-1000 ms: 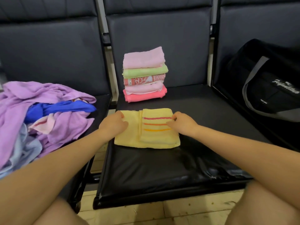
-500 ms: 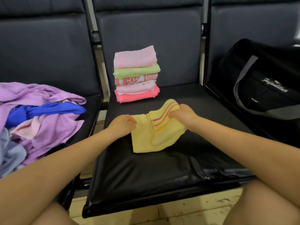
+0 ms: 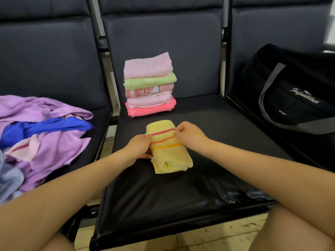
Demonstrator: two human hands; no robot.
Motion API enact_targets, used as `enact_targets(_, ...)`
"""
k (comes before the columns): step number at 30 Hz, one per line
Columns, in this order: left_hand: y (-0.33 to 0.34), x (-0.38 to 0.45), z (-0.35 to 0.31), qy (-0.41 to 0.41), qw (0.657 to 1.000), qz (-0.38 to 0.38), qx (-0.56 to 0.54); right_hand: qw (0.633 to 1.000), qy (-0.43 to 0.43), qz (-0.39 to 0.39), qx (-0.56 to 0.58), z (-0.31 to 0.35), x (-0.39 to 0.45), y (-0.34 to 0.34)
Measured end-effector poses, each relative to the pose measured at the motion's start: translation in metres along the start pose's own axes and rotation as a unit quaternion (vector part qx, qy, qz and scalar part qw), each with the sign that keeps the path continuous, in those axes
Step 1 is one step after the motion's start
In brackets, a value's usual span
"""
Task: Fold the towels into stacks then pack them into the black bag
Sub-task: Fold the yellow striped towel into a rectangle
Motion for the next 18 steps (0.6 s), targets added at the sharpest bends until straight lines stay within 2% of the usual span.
enact_targets(2, 0.0, 0.0, -0.001, 0.019, 0.999, -0.016, 0.037, 0.998, 0.061, 0.033, 0.007, -0.017, -0.003, 0.009)
enact_targets(5, -0.001, 0.0, -0.003, 0.045, 0.996, -0.035, 0.067, 0.973, 0.176, 0.116, 0.093, -0.036, -0.011, 0.033)
enact_targets(9, -0.005, 0.003, 0.0, 0.052, 0.992, -0.042, 0.103, 0.941, 0.179, 0.131, 0.255, -0.029, -0.011, 0.041)
enact_targets(13, 0.0, -0.01, -0.002, 0.04, 0.999, 0.032, 0.016, 0.914, 0.128, 0.085, 0.376, 0.0, -0.011, 0.025)
enact_targets(15, 0.0, -0.015, -0.002, 0.032, 0.994, 0.083, -0.056, 0.901, 0.088, 0.087, 0.416, 0.017, -0.012, 0.015)
enact_targets(18, 0.001, -0.026, -0.005, -0.008, 0.956, 0.177, -0.233, 0.874, 0.068, 0.125, 0.465, 0.036, -0.016, 0.005)
Point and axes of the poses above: each hand's wrist, its own x-axis towards the middle knuckle, its own y-axis out of the palm, z = x × y, the point moved 6 cm from there along x, towards the middle knuckle, and after that the axes turned 8 degrees about -y, right-handed, at the moved point
